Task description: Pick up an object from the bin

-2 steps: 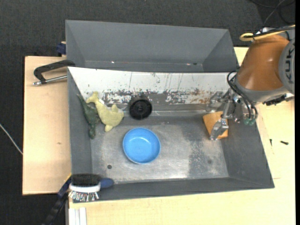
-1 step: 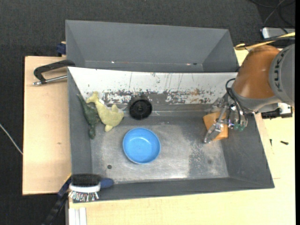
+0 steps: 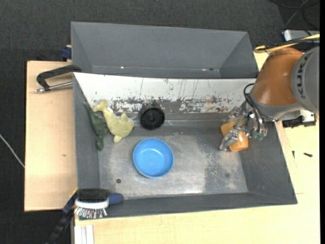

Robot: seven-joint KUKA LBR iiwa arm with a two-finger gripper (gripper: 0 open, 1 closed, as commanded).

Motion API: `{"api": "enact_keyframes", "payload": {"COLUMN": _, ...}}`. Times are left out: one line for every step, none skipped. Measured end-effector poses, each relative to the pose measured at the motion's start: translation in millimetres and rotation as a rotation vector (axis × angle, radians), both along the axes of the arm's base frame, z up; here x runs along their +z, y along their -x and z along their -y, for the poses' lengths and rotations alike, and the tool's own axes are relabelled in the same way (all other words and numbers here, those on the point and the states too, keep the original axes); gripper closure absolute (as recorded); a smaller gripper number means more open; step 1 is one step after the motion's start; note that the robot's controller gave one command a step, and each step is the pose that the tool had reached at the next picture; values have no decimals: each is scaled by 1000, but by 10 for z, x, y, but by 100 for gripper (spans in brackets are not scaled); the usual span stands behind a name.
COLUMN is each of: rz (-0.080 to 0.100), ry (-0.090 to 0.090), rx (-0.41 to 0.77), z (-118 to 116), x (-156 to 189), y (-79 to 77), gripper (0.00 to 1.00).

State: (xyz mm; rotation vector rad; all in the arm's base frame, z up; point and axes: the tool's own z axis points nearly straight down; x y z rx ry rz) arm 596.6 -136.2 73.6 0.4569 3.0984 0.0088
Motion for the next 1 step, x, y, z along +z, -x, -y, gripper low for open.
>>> {"api": "enact_keyframes", "payload": {"rz": 4, "ry": 10, "rx": 179, "z": 81, "x": 1290, "y": 178, "gripper": 100}}
